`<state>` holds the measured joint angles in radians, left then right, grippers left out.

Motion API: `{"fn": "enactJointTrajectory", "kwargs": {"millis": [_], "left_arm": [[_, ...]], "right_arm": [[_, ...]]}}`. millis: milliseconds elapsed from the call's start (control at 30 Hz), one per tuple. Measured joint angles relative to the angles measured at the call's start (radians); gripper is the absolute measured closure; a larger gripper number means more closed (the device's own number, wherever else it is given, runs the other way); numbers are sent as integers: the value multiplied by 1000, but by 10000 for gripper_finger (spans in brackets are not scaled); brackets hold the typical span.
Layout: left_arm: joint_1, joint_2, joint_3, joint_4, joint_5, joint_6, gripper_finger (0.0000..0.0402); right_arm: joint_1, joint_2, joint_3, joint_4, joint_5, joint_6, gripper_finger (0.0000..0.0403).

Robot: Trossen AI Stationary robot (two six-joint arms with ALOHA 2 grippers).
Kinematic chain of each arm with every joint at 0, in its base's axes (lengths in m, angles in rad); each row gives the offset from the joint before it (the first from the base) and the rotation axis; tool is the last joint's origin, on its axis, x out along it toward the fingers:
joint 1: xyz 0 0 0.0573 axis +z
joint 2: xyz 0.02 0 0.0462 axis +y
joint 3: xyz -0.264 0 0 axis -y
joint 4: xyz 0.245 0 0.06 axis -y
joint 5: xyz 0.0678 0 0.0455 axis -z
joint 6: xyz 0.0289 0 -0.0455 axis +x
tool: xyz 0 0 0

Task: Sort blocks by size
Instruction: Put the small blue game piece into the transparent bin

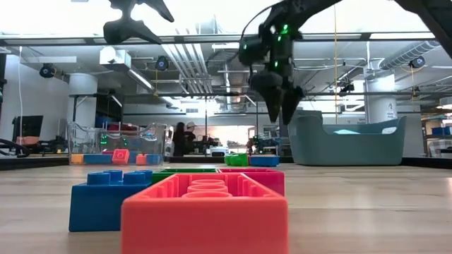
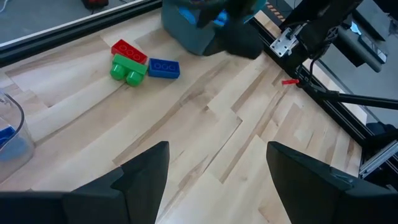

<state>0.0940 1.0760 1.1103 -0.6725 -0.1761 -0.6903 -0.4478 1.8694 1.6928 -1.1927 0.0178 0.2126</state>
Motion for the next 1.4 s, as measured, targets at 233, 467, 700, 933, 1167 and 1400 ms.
{"fn": "enactJointTrajectory", "kwargs": {"millis": [233, 467, 700, 933, 1167, 1400], "left_arm": [[0, 0, 0, 0, 0, 16, 145], [0, 0, 0, 0, 0, 26, 145], [0, 0, 0, 0, 0, 35, 145], [0, 16, 0, 11, -33, 70, 145], [1, 11, 0, 27, -35, 87, 145], [1, 5, 0, 30, -49, 106, 145]], "right_arm": [[27, -142, 0, 1, 0, 61, 113], [29, -265, 0, -106, 1, 135, 145], [31, -352, -88, -163, 1, 150, 232], [31, -266, -145, 261, -107, 107, 348], [31, 16, 31, 159, -168, -21, 363], [31, 277, 288, -80, -20, -76, 252]]}}
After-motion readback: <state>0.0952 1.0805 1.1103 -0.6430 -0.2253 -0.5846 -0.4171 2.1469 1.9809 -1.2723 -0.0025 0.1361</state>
